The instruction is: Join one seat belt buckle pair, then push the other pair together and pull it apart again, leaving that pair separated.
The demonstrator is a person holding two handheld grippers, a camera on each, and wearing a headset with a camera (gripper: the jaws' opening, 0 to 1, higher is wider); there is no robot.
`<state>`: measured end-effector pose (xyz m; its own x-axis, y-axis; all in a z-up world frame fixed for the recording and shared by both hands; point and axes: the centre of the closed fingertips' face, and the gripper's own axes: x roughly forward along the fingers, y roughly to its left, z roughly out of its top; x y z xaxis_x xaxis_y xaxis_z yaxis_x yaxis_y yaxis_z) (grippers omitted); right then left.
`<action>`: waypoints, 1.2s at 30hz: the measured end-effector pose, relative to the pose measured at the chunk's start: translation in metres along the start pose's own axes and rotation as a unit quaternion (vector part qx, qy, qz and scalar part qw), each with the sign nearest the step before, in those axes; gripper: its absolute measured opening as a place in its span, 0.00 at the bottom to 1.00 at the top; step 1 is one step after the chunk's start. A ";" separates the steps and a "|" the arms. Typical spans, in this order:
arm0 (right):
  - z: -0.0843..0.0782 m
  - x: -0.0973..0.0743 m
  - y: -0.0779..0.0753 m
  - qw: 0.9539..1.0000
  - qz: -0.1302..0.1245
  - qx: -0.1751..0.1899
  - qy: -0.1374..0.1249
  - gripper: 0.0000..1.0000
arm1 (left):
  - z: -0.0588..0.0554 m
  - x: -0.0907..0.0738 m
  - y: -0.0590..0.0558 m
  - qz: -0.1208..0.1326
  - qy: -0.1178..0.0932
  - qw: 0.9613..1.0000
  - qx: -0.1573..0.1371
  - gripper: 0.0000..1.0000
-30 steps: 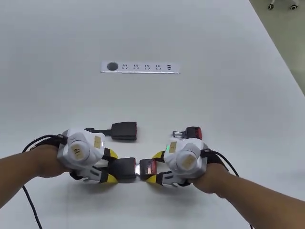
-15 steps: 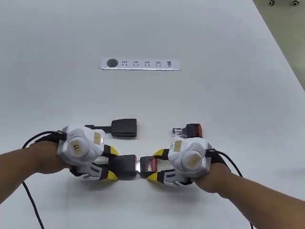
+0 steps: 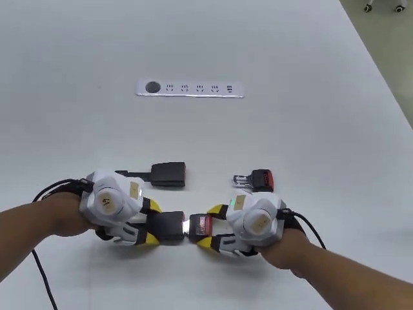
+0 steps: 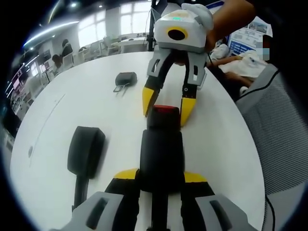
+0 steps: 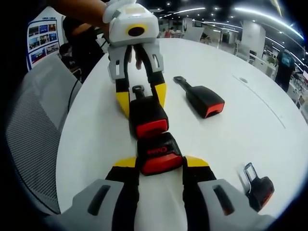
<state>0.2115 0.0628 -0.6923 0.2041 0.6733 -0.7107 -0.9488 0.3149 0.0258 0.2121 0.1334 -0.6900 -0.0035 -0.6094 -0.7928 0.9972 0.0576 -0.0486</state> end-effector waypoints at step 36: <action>-0.006 -0.063 -0.038 0.996 -0.062 0.045 -0.037 0.75 | 0.011 -0.052 0.023 0.075 -0.040 0.994 -0.067 0.86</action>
<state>0.2331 0.0047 -0.6529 0.3383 0.6716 -0.6592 -0.8902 0.4555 0.0072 0.2355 0.1582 -0.6433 0.1556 -0.6474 -0.7461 0.9671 0.2537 -0.0184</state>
